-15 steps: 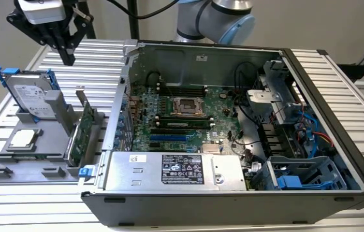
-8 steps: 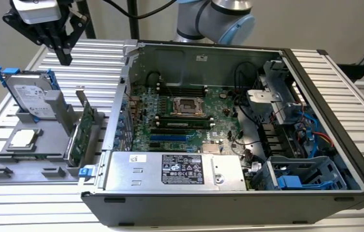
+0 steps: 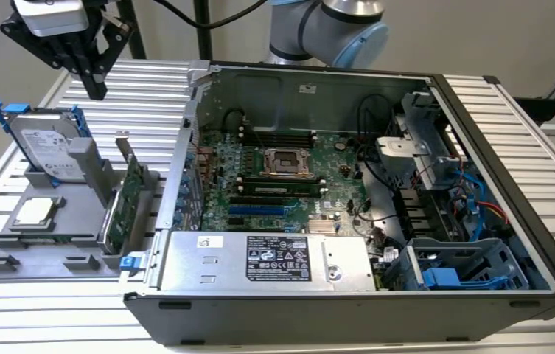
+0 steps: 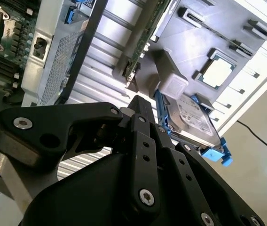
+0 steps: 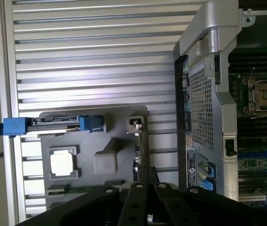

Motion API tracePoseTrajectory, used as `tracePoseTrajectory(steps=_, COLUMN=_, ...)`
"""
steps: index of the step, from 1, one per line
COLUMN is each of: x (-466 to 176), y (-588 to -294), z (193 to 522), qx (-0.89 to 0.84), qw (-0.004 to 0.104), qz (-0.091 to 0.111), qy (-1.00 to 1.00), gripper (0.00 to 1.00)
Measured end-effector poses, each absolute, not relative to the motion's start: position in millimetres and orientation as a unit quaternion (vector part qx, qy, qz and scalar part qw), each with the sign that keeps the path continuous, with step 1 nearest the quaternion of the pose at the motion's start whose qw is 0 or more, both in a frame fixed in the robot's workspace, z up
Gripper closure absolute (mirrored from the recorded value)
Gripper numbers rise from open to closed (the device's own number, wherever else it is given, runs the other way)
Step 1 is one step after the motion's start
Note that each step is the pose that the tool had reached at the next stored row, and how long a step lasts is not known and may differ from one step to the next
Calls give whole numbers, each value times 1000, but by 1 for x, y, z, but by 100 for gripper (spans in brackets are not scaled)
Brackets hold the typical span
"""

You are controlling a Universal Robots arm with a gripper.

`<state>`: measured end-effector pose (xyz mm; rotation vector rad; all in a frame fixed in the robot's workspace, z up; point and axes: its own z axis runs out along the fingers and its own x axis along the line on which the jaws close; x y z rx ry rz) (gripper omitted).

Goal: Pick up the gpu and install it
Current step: 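Reach for the gpu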

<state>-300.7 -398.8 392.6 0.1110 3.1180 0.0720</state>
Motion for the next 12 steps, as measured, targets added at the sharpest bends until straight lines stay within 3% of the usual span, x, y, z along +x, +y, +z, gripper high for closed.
tracePoseTrajectory(steps=12, x=-301, y=-401, z=393, qx=36, qw=10, qz=23, qy=999, gripper=100)
